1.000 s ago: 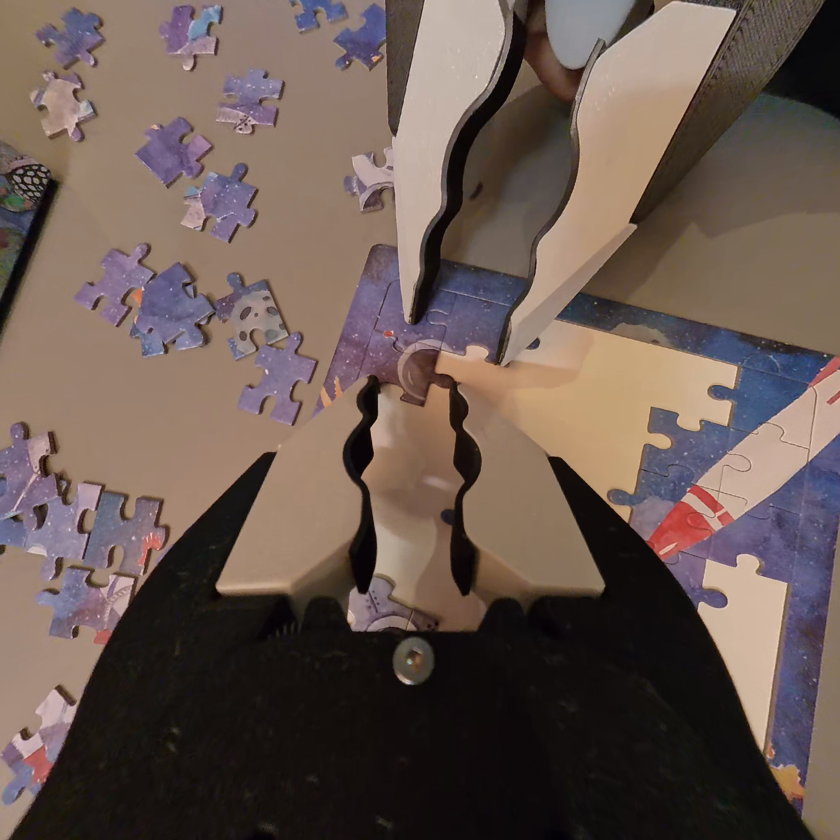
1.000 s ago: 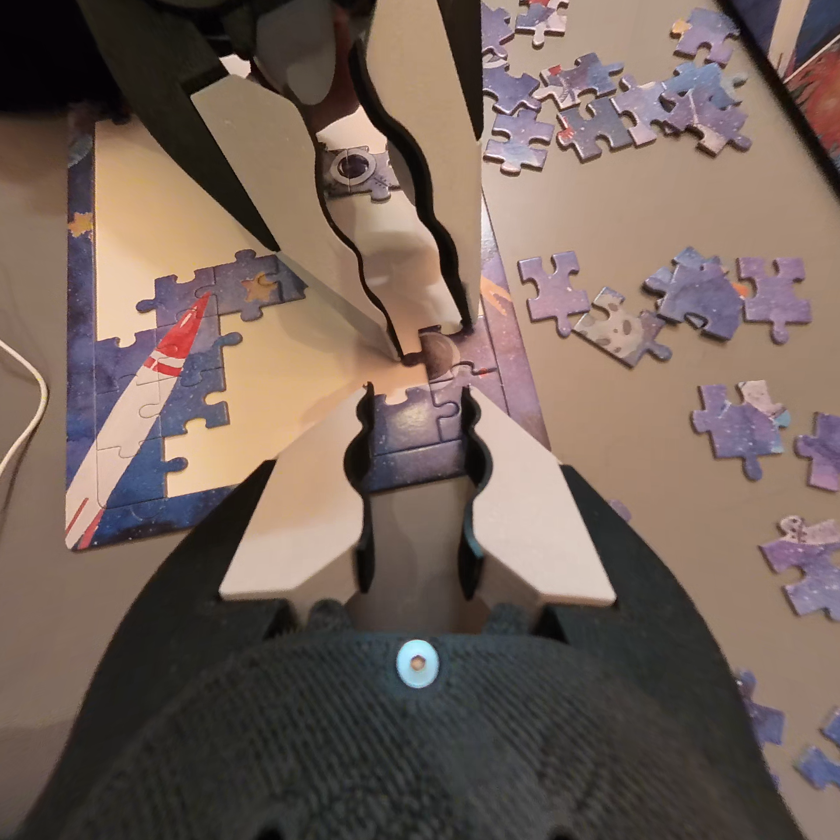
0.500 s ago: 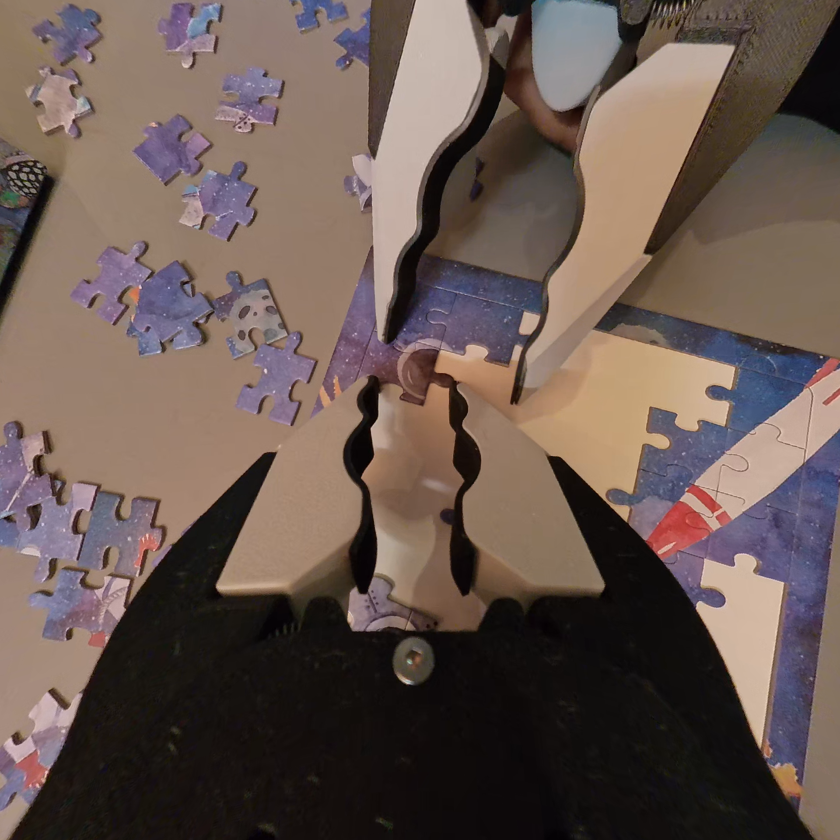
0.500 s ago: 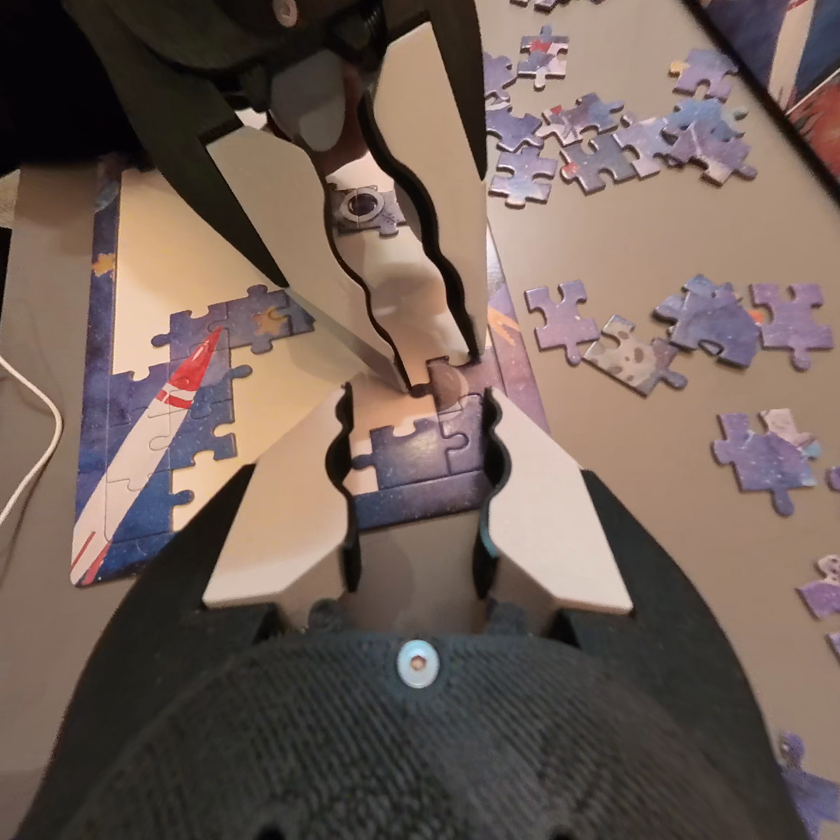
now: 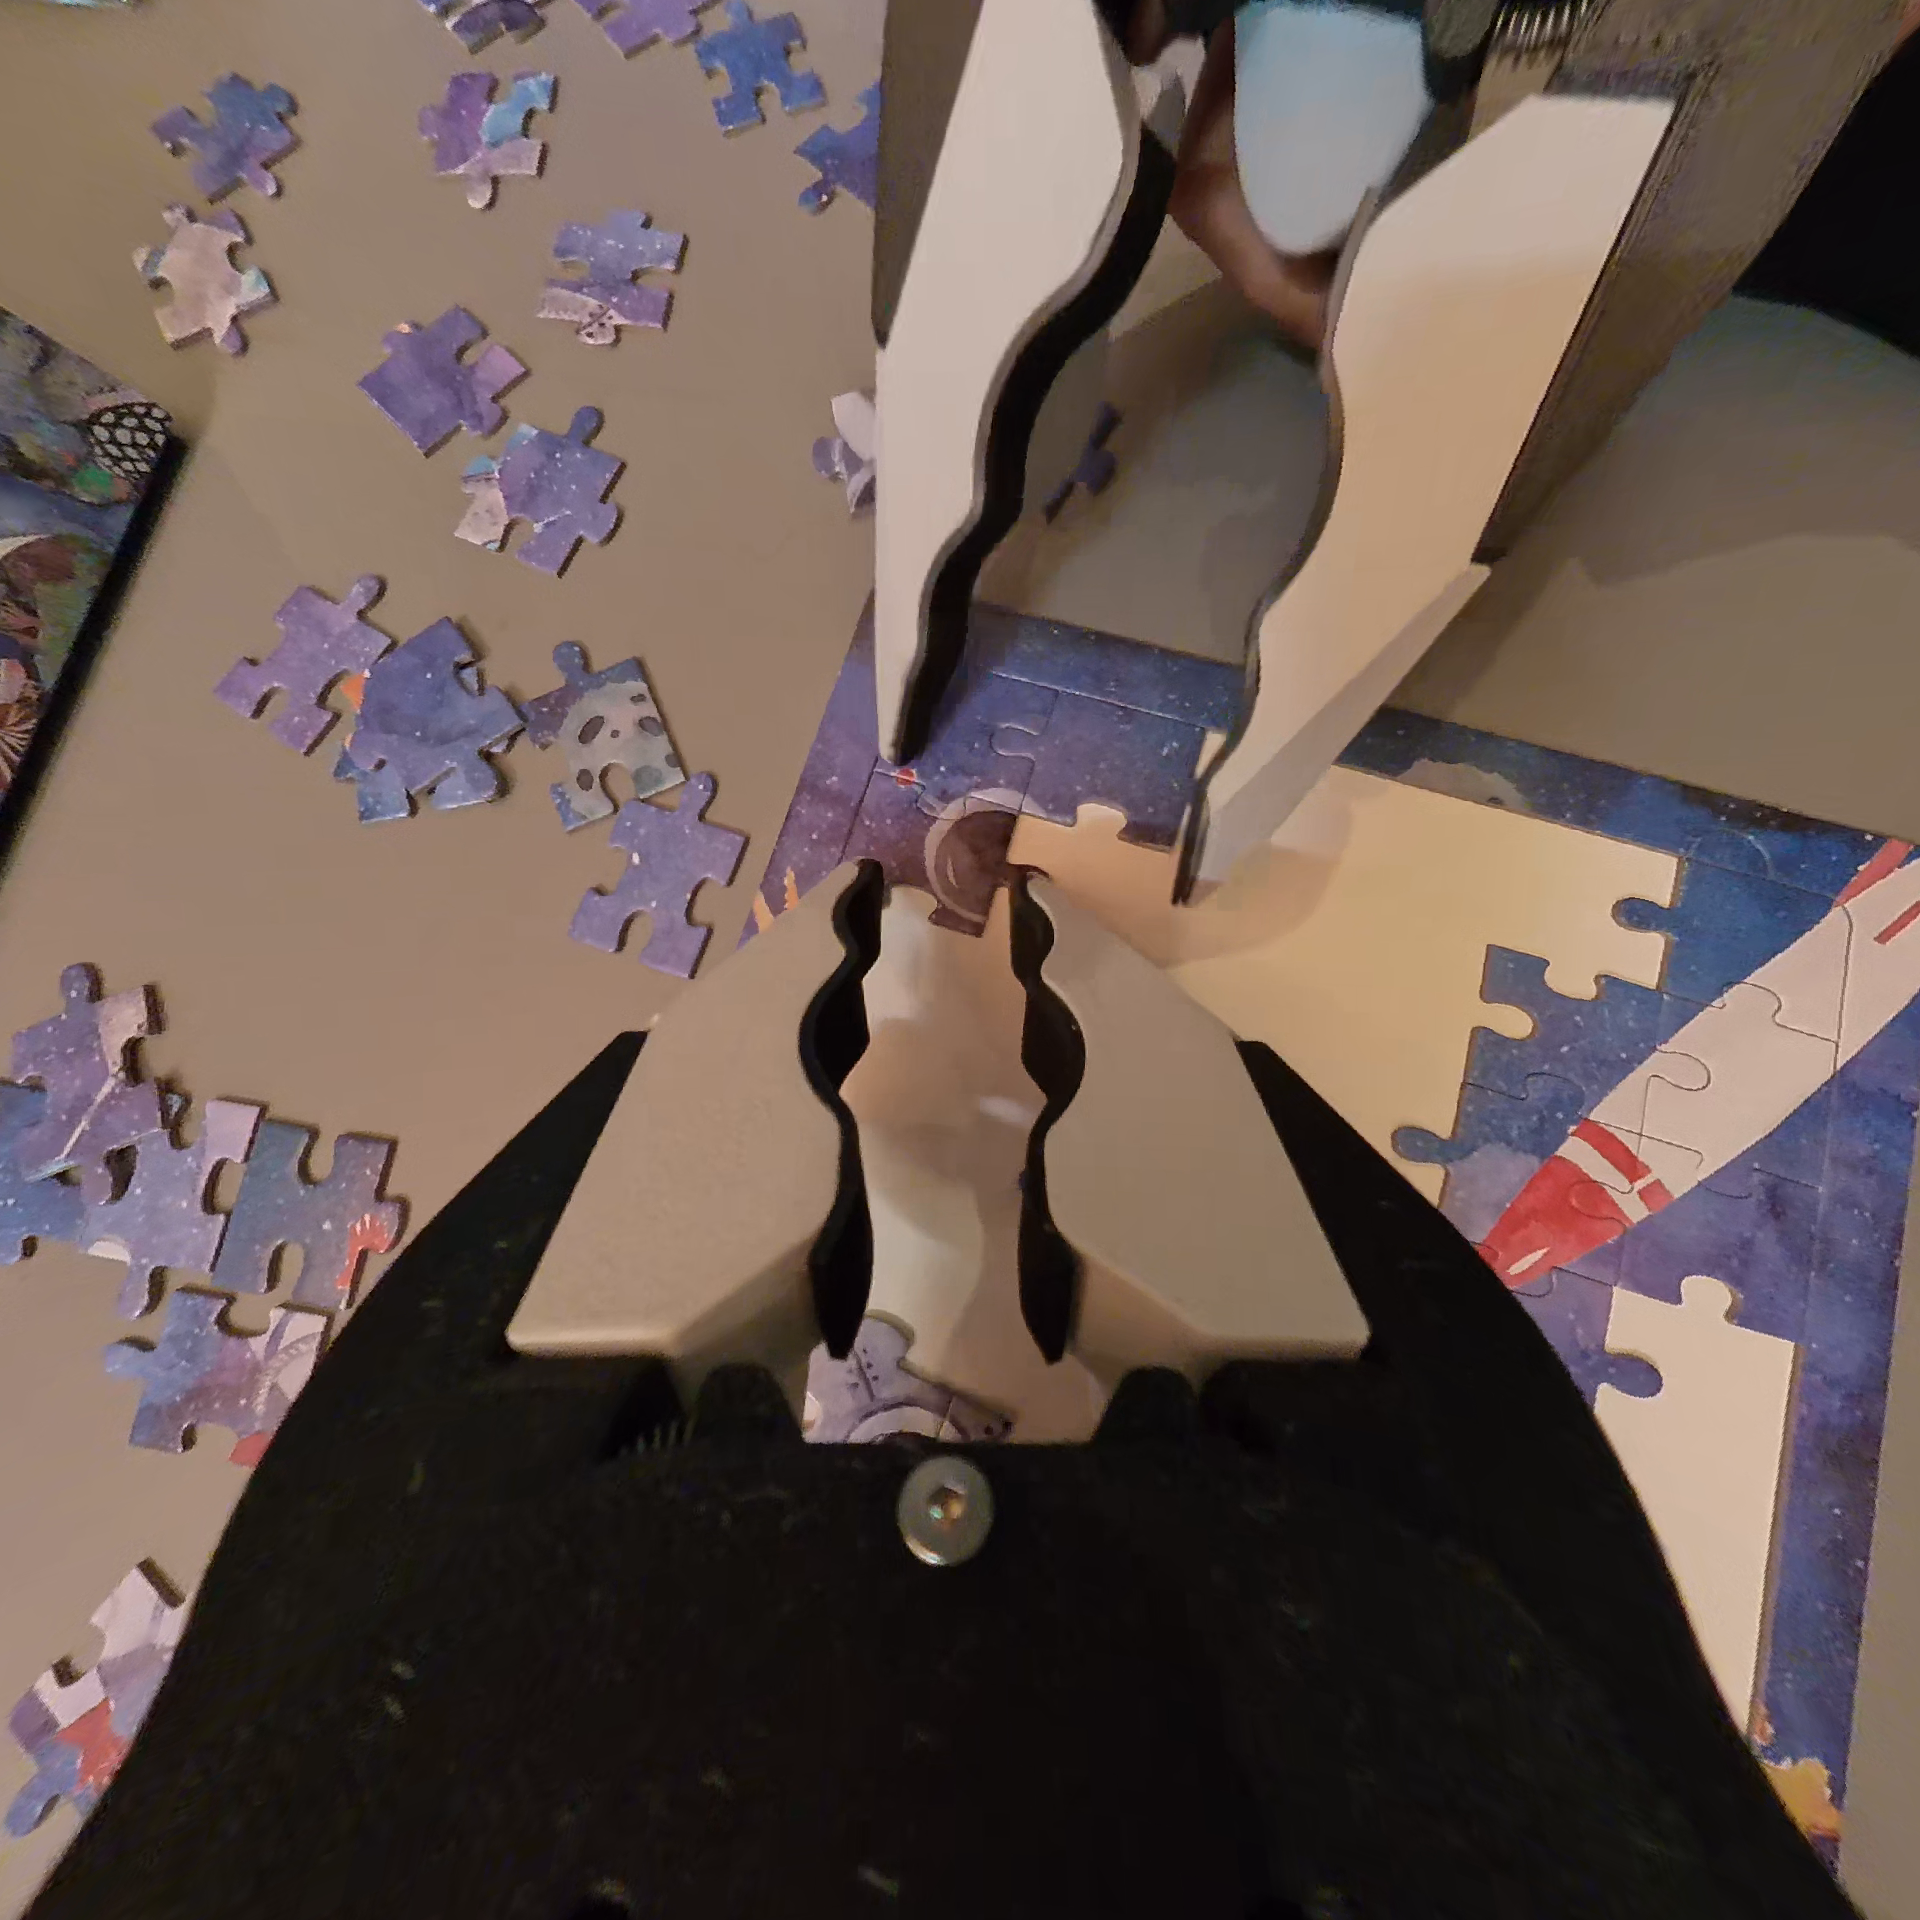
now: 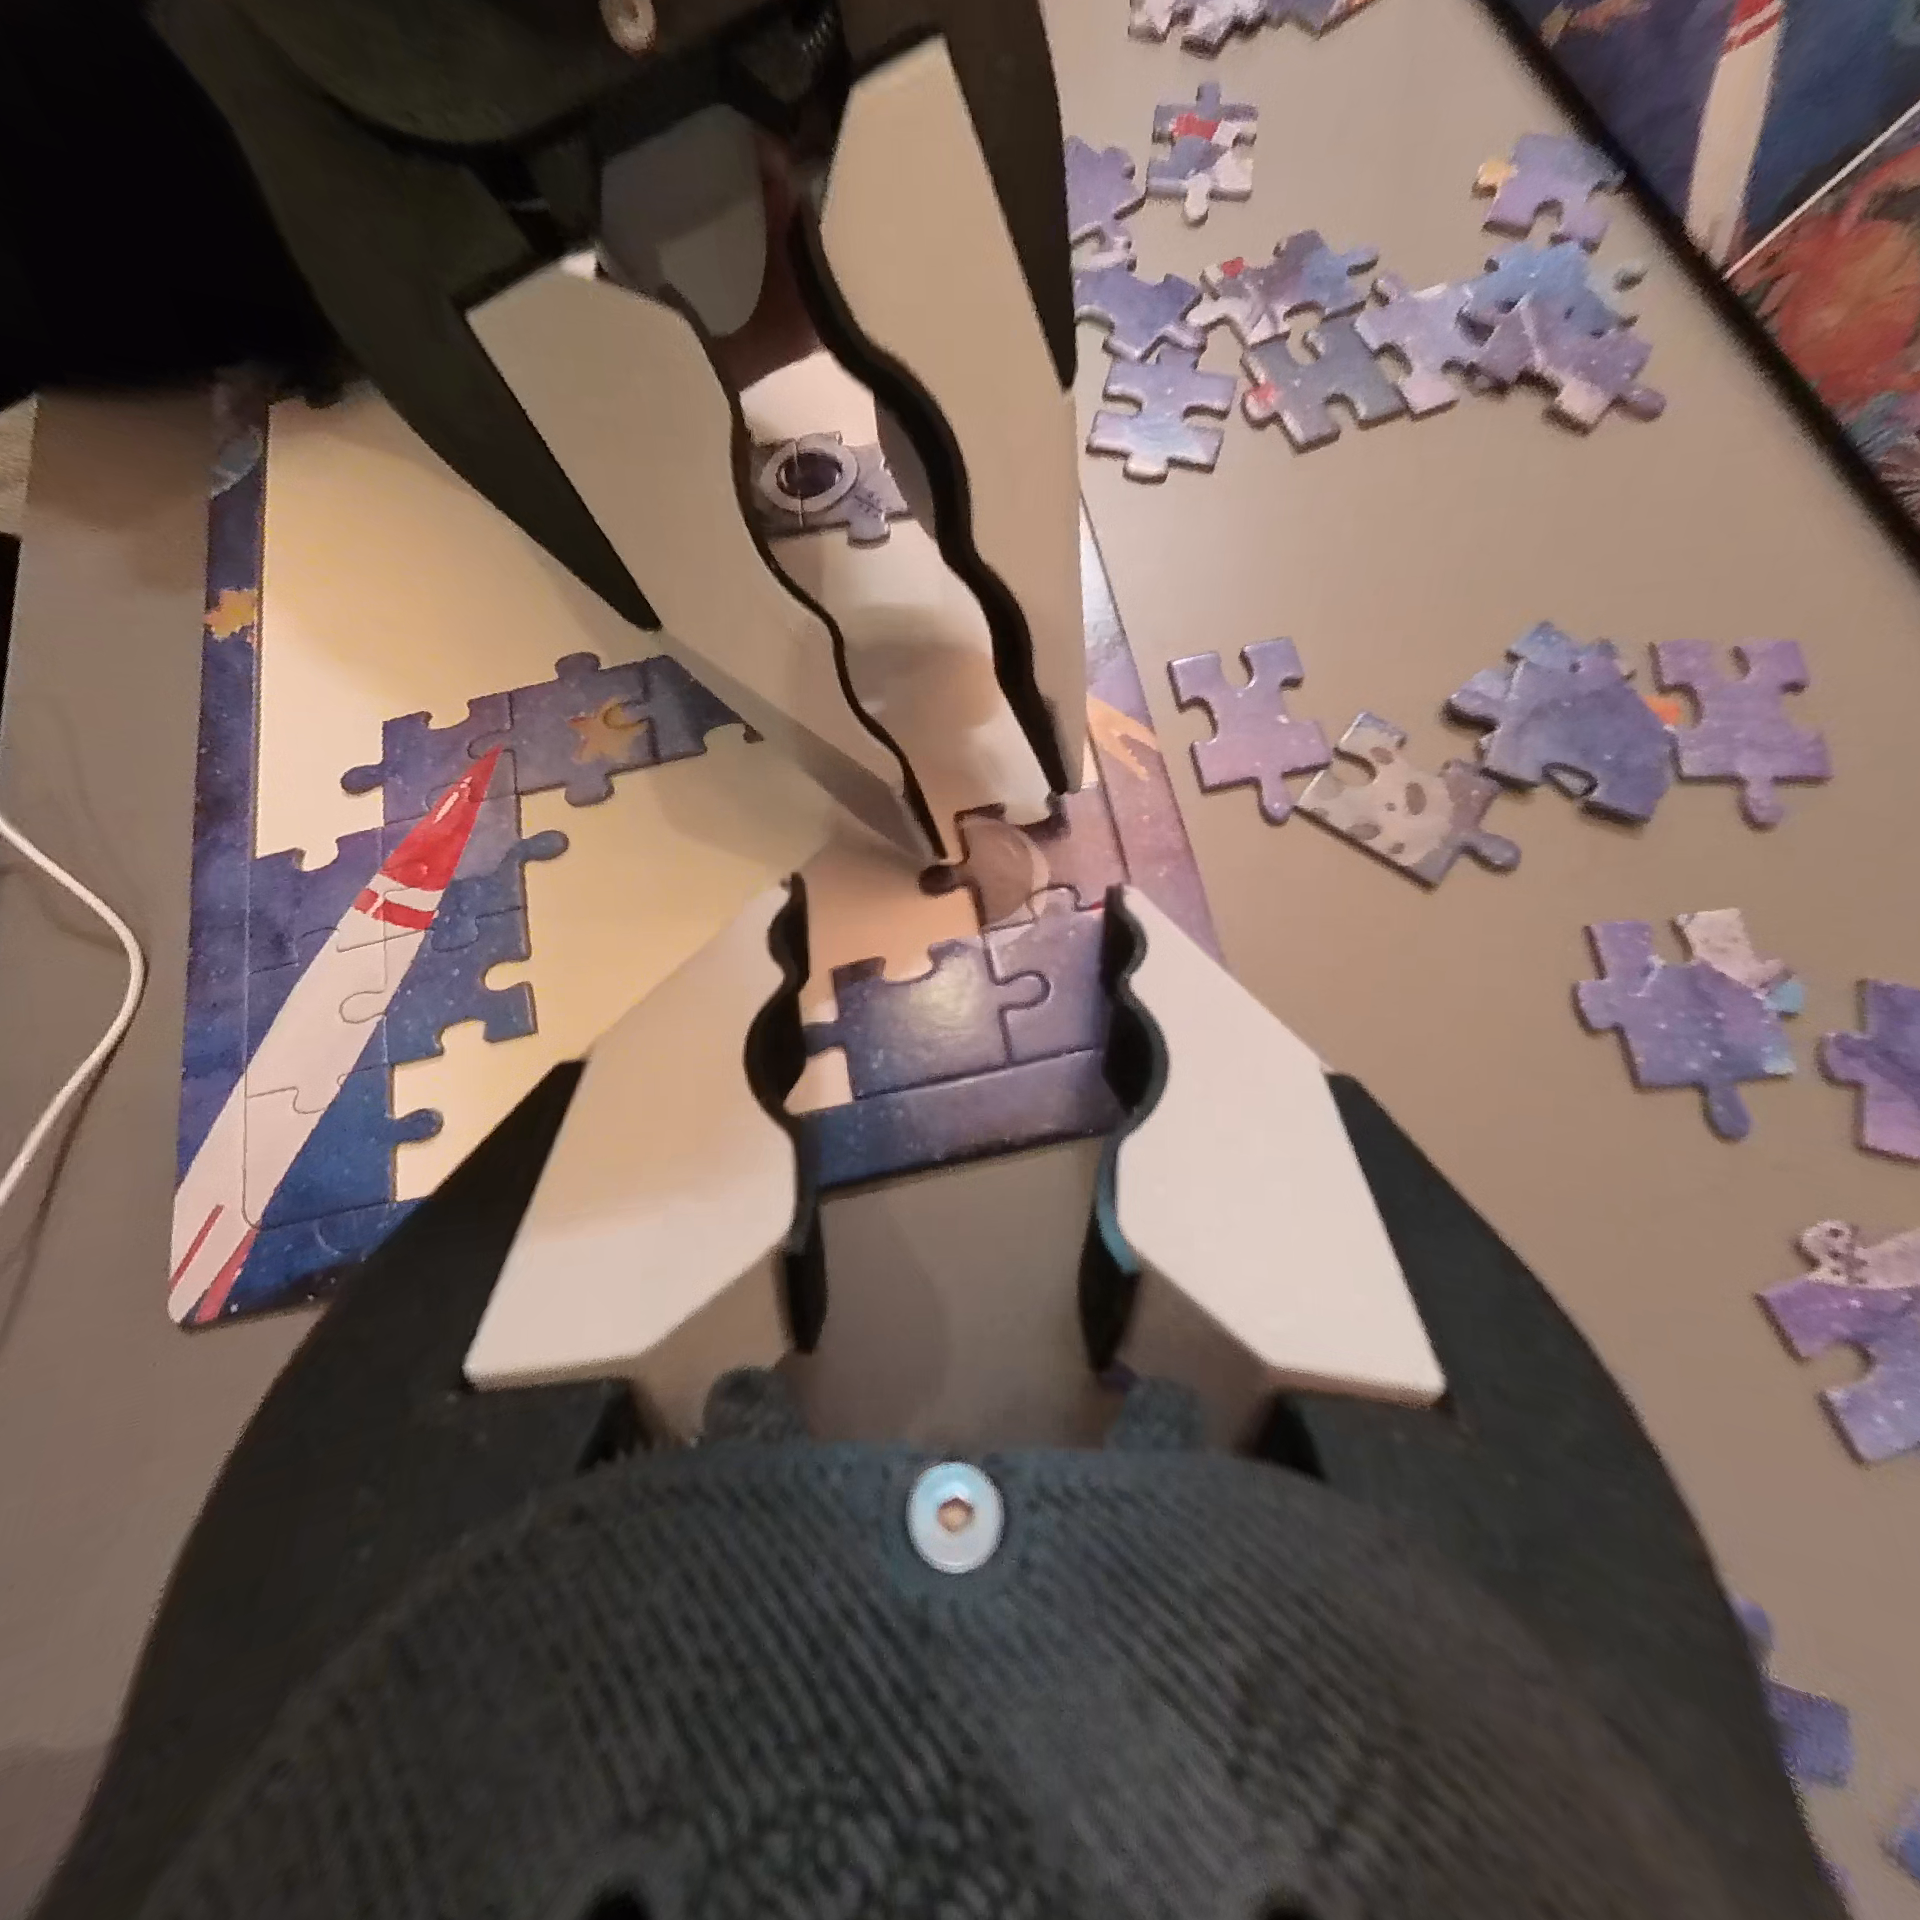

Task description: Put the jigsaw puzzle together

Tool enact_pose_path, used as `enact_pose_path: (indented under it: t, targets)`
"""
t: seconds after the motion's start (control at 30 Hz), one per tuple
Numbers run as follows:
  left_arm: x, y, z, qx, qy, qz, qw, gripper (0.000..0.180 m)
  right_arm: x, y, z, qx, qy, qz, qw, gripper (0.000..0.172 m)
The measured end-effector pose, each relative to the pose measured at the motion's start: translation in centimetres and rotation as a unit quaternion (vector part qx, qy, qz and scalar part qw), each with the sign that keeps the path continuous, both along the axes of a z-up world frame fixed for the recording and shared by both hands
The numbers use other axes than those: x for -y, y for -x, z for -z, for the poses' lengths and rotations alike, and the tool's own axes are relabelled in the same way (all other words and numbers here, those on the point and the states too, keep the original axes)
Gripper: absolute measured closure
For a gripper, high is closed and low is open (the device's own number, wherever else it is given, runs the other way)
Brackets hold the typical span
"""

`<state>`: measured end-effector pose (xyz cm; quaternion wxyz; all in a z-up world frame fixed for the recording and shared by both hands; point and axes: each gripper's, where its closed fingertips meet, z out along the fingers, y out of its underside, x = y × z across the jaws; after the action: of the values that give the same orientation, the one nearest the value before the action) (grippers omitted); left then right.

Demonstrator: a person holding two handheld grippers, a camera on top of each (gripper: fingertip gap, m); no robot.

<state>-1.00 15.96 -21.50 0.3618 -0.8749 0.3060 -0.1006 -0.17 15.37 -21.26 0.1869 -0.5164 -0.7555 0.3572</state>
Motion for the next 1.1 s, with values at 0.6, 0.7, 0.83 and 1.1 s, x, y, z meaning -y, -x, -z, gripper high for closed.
enact_pose_path:
  t: [0.6,0.7,0.83,1.1]
  targets:
    - [0.0,1.0,0.3,-0.013,-0.018,0.006,1.000,0.134,-1.8,-1.1,-0.8,-0.018,0.005,0.012,1.000,0.098]
    - [-0.2,1.5,0.3,-0.023,-0.027,-0.005,0.999,0.124,-1.5,-1.2,-0.8,-0.017,0.010,0.005,1.000,0.093]
    - [-0.5,1.7,0.3,-0.026,-0.034,-0.013,0.999,0.119,-1.6,-1.5,-0.1,0.002,0.006,0.008,1.000,0.087]
    - [-0.6,1.9,0.4,-0.021,-0.038,-0.015,0.999,0.120,-2.2,-2.1,0.2,0.010,0.012,0.018,1.000,0.094]
